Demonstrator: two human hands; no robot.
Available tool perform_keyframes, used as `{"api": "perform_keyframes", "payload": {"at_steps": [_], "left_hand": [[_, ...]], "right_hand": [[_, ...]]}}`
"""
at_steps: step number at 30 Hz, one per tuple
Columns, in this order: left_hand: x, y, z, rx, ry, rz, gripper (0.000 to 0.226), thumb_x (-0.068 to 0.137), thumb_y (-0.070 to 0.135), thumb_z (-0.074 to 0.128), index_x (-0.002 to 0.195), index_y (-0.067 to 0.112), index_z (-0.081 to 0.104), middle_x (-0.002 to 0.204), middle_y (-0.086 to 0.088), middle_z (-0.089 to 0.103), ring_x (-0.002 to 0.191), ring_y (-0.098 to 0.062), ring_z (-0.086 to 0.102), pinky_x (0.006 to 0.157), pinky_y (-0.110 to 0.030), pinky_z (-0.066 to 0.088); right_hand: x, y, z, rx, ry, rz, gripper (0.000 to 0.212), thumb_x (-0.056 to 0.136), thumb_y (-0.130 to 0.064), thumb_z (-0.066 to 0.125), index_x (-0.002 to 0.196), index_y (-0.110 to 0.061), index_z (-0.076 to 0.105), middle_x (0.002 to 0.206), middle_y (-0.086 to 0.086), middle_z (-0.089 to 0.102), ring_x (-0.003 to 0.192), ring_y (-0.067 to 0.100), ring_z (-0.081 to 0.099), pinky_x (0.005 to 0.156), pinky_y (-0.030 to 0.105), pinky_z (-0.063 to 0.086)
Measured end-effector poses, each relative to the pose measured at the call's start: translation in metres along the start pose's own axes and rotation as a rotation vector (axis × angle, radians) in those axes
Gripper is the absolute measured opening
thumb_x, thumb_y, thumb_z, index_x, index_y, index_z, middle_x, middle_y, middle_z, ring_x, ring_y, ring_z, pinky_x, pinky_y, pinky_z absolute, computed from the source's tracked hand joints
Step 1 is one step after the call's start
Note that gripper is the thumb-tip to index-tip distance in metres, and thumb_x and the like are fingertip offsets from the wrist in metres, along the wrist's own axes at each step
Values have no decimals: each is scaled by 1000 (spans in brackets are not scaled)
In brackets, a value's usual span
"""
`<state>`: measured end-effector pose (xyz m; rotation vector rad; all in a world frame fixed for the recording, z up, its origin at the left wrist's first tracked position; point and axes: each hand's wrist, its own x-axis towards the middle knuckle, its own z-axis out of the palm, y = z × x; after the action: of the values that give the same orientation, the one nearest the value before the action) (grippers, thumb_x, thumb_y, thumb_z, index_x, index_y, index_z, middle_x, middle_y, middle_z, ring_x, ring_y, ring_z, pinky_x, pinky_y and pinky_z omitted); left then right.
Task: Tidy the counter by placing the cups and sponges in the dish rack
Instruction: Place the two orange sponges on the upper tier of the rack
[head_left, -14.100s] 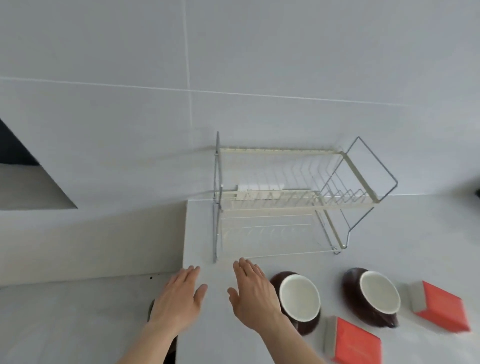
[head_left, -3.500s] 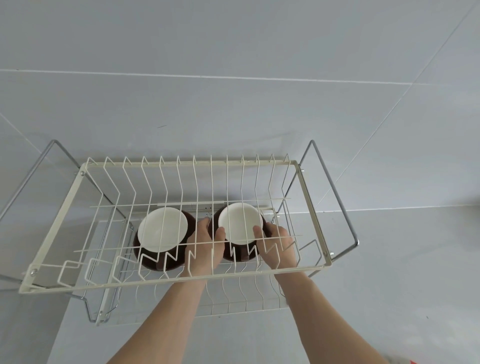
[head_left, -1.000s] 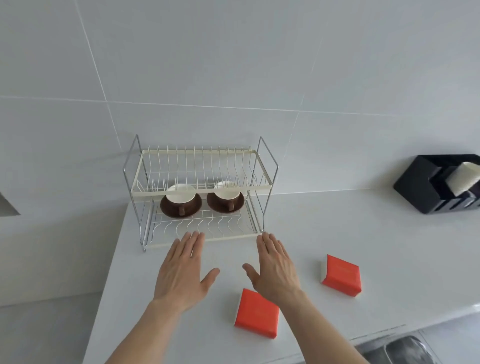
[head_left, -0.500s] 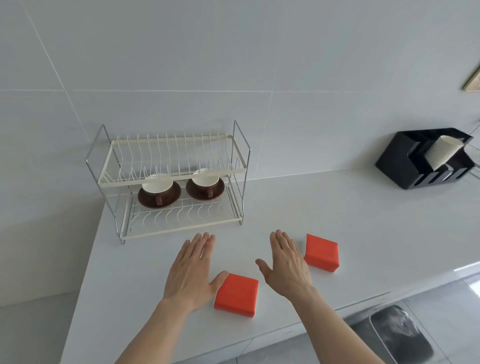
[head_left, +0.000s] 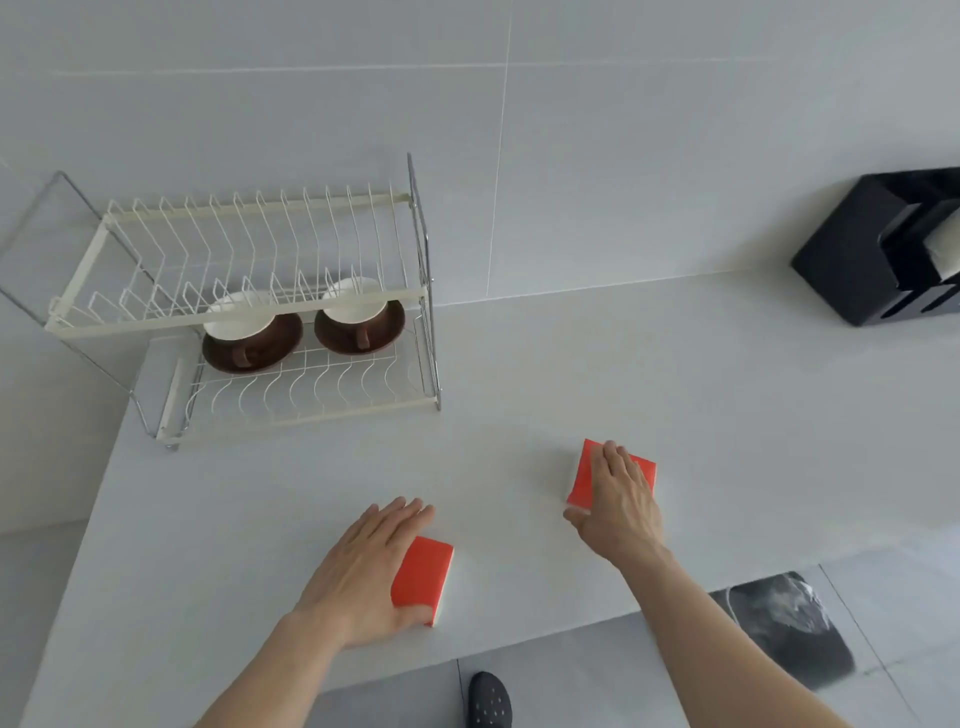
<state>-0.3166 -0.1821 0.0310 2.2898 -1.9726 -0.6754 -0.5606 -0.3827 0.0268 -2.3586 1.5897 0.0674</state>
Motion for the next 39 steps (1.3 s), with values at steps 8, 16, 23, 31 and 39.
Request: {"api": "perform_keyframes", "payload": {"at_steps": [8, 16, 23, 31, 39], "left_hand": [[8, 11, 2, 40, -134, -68, 113, 68, 41, 85, 153, 42, 9, 166, 14, 9, 154, -9, 0, 116, -24, -11], [14, 11, 10, 34, -57, -106, 89, 68, 36, 78, 143, 38, 29, 147, 17, 39, 141, -9, 33, 119, -22, -1], [27, 18, -4, -54, -5, -151, 87, 67, 44, 72, 144, 36, 32, 144, 19, 41, 135, -8, 37, 113, -21, 26], [65, 25, -64, 0, 123, -115, 98, 63, 54, 76, 146, 32, 30, 145, 16, 41, 134, -9, 39, 111, -24, 31], [89, 44, -165, 66, 347, -60, 99, 60, 56, 80, 144, 34, 33, 142, 14, 44, 133, -12, 39, 110, -30, 35]], "right_hand": [[36, 29, 17, -113, -39, 4, 125, 63, -48, 87, 151, -1, 12, 156, 12, 23, 148, 31, 14, 122, 41, 16], [45, 35, 24, -84, -3, -79, 106, 66, -37, 86, 148, -1, 27, 143, 11, 43, 138, 33, 33, 116, 41, 30], [49, 32, 12, -26, -23, -96, 106, 72, -36, 82, 152, -5, 20, 146, 6, 39, 139, 28, 32, 117, 35, 29], [73, 0, -41, 40, -5, -185, 108, 69, -36, 83, 152, -10, 18, 148, 1, 37, 139, 23, 32, 110, 31, 35], [100, -41, -124, 69, 109, -275, 109, 70, -36, 82, 154, -11, 17, 149, 0, 37, 137, 24, 34, 105, 33, 37]]}}
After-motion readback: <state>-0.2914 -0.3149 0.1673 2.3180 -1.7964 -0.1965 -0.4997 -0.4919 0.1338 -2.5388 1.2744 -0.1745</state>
